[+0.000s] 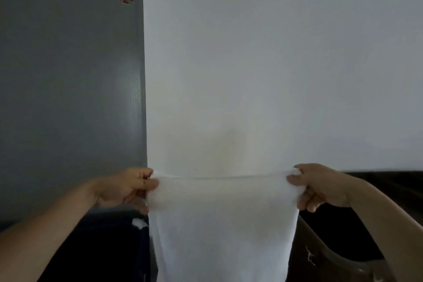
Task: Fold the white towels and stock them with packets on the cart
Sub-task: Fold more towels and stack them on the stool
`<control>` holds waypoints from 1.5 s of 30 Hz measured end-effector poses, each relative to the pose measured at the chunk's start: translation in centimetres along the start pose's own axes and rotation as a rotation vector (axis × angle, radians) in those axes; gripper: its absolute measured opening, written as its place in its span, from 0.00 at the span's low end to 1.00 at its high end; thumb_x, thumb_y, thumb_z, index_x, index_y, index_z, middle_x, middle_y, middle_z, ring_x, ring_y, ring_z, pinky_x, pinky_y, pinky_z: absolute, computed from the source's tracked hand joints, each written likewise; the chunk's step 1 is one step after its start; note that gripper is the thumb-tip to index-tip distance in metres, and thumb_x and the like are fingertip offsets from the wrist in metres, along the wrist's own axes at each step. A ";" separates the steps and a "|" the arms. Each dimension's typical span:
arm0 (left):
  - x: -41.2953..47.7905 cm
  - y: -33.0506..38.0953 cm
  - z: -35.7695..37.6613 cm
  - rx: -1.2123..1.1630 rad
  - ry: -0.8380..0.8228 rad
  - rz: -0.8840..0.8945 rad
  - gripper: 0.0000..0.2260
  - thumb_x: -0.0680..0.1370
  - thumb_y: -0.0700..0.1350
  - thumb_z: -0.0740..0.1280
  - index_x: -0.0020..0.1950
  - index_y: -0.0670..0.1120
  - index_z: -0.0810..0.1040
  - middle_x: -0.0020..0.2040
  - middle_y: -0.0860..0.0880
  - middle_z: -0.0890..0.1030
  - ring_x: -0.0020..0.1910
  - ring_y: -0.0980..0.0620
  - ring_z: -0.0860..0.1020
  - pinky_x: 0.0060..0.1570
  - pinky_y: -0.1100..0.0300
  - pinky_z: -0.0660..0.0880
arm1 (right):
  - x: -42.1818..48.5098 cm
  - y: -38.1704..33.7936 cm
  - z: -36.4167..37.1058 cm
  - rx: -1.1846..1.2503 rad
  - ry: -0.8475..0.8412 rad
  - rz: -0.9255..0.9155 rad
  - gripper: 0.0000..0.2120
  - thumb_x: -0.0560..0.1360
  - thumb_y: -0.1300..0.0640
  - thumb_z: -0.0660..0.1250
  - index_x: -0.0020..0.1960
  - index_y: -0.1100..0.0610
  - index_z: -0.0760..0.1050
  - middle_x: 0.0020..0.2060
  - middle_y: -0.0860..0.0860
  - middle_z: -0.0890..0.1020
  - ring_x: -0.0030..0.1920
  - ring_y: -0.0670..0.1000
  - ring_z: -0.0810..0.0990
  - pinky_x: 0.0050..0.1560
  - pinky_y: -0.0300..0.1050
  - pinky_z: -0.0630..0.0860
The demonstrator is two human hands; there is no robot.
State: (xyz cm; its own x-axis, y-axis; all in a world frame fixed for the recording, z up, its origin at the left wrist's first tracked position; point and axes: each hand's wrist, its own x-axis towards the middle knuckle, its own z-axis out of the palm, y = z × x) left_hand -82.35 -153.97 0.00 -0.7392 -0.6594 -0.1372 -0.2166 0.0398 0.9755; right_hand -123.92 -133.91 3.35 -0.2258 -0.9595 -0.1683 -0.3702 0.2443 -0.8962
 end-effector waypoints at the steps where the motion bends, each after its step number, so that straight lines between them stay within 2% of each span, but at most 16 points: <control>1: 0.5 -1.4 -0.2 0.013 -0.023 -0.066 0.22 0.78 0.41 0.66 0.64 0.28 0.67 0.50 0.36 0.80 0.41 0.42 0.81 0.37 0.53 0.82 | 0.5 0.9 0.5 -0.008 -0.059 0.041 0.12 0.81 0.58 0.62 0.59 0.67 0.72 0.41 0.64 0.83 0.32 0.58 0.81 0.27 0.45 0.77; 3: 2.0 -4.0 -0.6 0.061 -0.037 -0.198 0.22 0.79 0.42 0.67 0.65 0.28 0.66 0.48 0.35 0.79 0.42 0.41 0.79 0.38 0.50 0.82 | 1.5 2.5 1.6 -0.034 -0.144 0.117 0.13 0.82 0.58 0.61 0.61 0.67 0.73 0.43 0.65 0.83 0.33 0.57 0.82 0.28 0.45 0.78; 5: 4.2 -5.5 -0.9 0.087 0.079 -0.235 0.20 0.81 0.41 0.66 0.65 0.28 0.66 0.49 0.35 0.77 0.43 0.39 0.78 0.38 0.46 0.82 | 3.3 3.4 2.7 -0.016 -0.104 0.140 0.14 0.82 0.60 0.61 0.62 0.69 0.71 0.45 0.69 0.82 0.33 0.60 0.83 0.29 0.47 0.79; 8: 8.1 -1.4 -0.4 0.084 0.507 0.019 0.09 0.82 0.39 0.63 0.53 0.32 0.70 0.45 0.39 0.70 0.39 0.44 0.71 0.30 0.46 0.82 | 7.0 0.5 2.7 0.127 0.279 -0.044 0.12 0.79 0.62 0.66 0.59 0.69 0.71 0.54 0.72 0.78 0.40 0.65 0.83 0.38 0.58 0.83; 11: 9.4 10.1 -0.9 0.020 0.819 0.407 0.12 0.82 0.39 0.63 0.40 0.43 0.65 0.40 0.45 0.64 0.37 0.47 0.67 0.23 0.56 0.78 | 7.5 -8.8 0.5 0.314 0.670 -0.441 0.04 0.76 0.64 0.67 0.47 0.58 0.72 0.51 0.62 0.79 0.45 0.62 0.83 0.49 0.62 0.82; 14: 7.0 20.8 -1.0 -0.061 0.915 0.720 0.10 0.82 0.39 0.63 0.42 0.45 0.66 0.41 0.48 0.66 0.38 0.50 0.70 0.28 0.57 0.80 | 4.6 -16.5 -2.0 0.476 0.815 -0.777 0.07 0.79 0.63 0.63 0.46 0.53 0.70 0.43 0.50 0.76 0.37 0.47 0.82 0.51 0.58 0.82; 16: 5.0 24.3 -0.3 -0.073 0.938 0.834 0.02 0.83 0.39 0.61 0.52 0.43 0.68 0.45 0.50 0.67 0.45 0.51 0.71 0.39 0.54 0.82 | 2.9 -18.5 -2.7 0.440 0.851 -0.910 0.04 0.80 0.62 0.63 0.49 0.54 0.70 0.42 0.47 0.76 0.34 0.39 0.81 0.53 0.56 0.81; 18: 3.4 25.8 0.0 -0.044 0.954 0.897 0.05 0.83 0.40 0.60 0.57 0.41 0.66 0.47 0.51 0.68 0.53 0.48 0.71 0.47 0.50 0.81 | 1.9 -19.3 -3.1 0.428 0.847 -0.981 0.03 0.80 0.61 0.63 0.52 0.55 0.70 0.42 0.46 0.76 0.34 0.37 0.81 0.53 0.56 0.81; 22: 0.5 25.0 0.4 0.007 0.958 0.935 0.04 0.83 0.40 0.60 0.57 0.43 0.66 0.46 0.51 0.69 0.49 0.50 0.73 0.38 0.58 0.82 | -0.1 -19.1 -3.4 0.376 0.852 -1.037 0.06 0.80 0.61 0.63 0.48 0.51 0.70 0.42 0.45 0.77 0.35 0.40 0.82 0.51 0.55 0.82; 25: -1.5 23.1 1.3 0.058 0.991 0.908 0.04 0.84 0.40 0.59 0.58 0.42 0.67 0.45 0.51 0.69 0.43 0.54 0.73 0.33 0.62 0.81 | -1.9 -17.9 -2.1 0.232 0.902 -1.028 0.11 0.80 0.60 0.63 0.45 0.44 0.69 0.41 0.46 0.79 0.34 0.44 0.83 0.45 0.46 0.82; 27: -2.6 21.6 1.6 0.072 1.002 0.864 0.03 0.84 0.40 0.59 0.58 0.42 0.67 0.44 0.51 0.68 0.41 0.54 0.73 0.31 0.62 0.81 | -3.0 -17.1 -1.2 0.129 0.908 -0.960 0.11 0.80 0.59 0.62 0.44 0.44 0.68 0.43 0.53 0.81 0.34 0.47 0.84 0.38 0.41 0.80; 29: -3.7 19.9 1.5 0.064 0.921 0.742 0.01 0.84 0.39 0.60 0.53 0.42 0.70 0.43 0.49 0.68 0.40 0.52 0.72 0.27 0.61 0.80 | -4.0 -16.6 -0.7 0.076 0.846 -0.824 0.08 0.79 0.59 0.63 0.43 0.48 0.70 0.44 0.61 0.81 0.33 0.55 0.83 0.34 0.47 0.79; 32: -5.4 16.5 1.2 0.067 0.730 0.566 0.05 0.83 0.38 0.62 0.48 0.45 0.74 0.46 0.45 0.72 0.43 0.47 0.73 0.27 0.60 0.80 | -5.0 -14.6 0.5 0.018 0.858 -0.696 0.05 0.78 0.58 0.64 0.43 0.53 0.70 0.34 0.56 0.79 0.30 0.57 0.81 0.34 0.53 0.77; 35: -7.9 12.7 1.5 0.080 0.599 0.433 0.03 0.82 0.38 0.63 0.50 0.43 0.76 0.47 0.44 0.76 0.42 0.48 0.76 0.29 0.57 0.81 | -5.8 -11.2 3.0 0.005 0.845 -0.564 0.04 0.78 0.57 0.65 0.45 0.56 0.72 0.34 0.55 0.76 0.29 0.55 0.75 0.31 0.48 0.73; 41: -10.5 4.1 3.3 0.108 0.436 0.156 0.05 0.81 0.38 0.64 0.54 0.40 0.77 0.48 0.43 0.81 0.43 0.47 0.80 0.34 0.54 0.83 | -7.6 -5.1 5.9 -0.064 0.583 -0.227 0.07 0.80 0.56 0.64 0.47 0.60 0.73 0.35 0.58 0.77 0.27 0.52 0.74 0.28 0.43 0.70; 45: -10.0 -0.1 4.8 0.089 0.300 0.025 0.06 0.81 0.38 0.63 0.55 0.37 0.76 0.42 0.41 0.81 0.32 0.51 0.80 0.28 0.57 0.79 | -8.0 -1.0 5.4 -0.036 0.355 -0.038 0.08 0.80 0.58 0.66 0.52 0.64 0.73 0.43 0.60 0.78 0.28 0.52 0.78 0.25 0.41 0.72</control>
State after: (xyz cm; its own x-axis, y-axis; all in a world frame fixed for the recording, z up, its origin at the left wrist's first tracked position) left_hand -78.00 -143.84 0.48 -0.5262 -0.8492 -0.0439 -0.2660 0.1154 0.9571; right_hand -116.87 -127.29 3.38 -0.5080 -0.8610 0.0233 -0.4140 0.2203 -0.8832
